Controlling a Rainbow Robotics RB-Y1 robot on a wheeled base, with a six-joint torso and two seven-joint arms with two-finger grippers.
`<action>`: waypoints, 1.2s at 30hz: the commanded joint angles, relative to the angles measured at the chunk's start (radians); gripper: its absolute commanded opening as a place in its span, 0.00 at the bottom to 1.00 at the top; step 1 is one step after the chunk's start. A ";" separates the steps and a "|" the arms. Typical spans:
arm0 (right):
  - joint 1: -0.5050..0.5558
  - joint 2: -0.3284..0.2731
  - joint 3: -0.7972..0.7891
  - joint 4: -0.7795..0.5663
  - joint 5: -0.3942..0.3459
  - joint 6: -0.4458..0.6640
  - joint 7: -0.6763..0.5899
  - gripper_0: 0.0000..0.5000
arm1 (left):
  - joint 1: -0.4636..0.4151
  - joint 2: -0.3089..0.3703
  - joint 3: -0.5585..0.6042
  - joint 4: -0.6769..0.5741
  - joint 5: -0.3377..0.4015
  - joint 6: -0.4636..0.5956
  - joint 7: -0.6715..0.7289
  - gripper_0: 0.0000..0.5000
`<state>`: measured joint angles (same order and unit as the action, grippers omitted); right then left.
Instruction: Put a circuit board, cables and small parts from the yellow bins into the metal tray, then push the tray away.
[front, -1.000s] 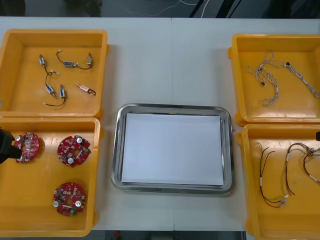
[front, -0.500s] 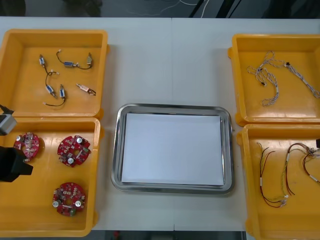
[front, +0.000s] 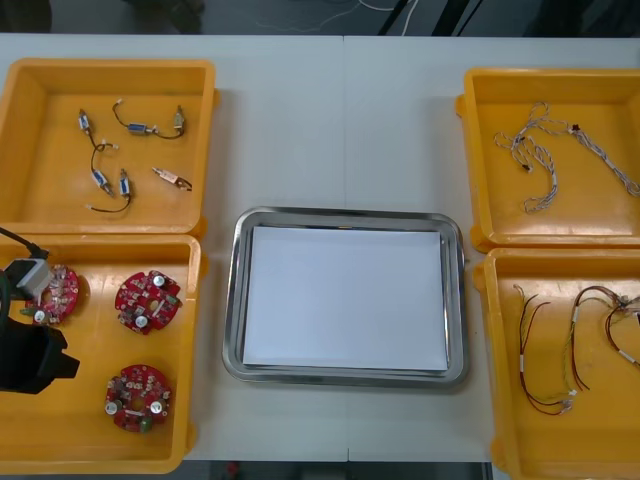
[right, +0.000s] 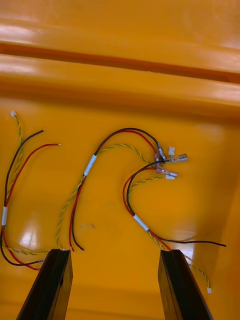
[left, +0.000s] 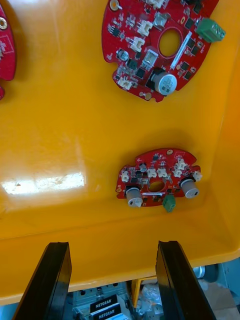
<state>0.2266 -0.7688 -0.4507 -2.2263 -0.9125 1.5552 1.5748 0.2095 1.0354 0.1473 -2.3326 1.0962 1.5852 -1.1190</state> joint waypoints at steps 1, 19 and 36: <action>0.069 -0.041 -0.037 -0.032 -0.009 -0.052 0.116 1.00 | 0.030 0.058 -0.054 -0.031 -0.010 -0.045 0.073 1.00; 0.163 -0.046 0.026 -0.027 0.038 -0.129 0.249 1.00 | 0.090 0.167 -0.199 -0.027 -0.084 -0.271 0.119 1.00; 0.161 -0.056 0.086 0.143 0.014 -0.291 0.418 1.00 | 0.090 0.229 -0.370 0.010 -0.229 -0.455 0.168 1.00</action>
<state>0.3664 -0.7847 -0.3775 -2.1056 -0.8861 1.2875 1.9213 0.2722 1.2135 -0.1847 -2.3266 0.8953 1.1652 -1.0355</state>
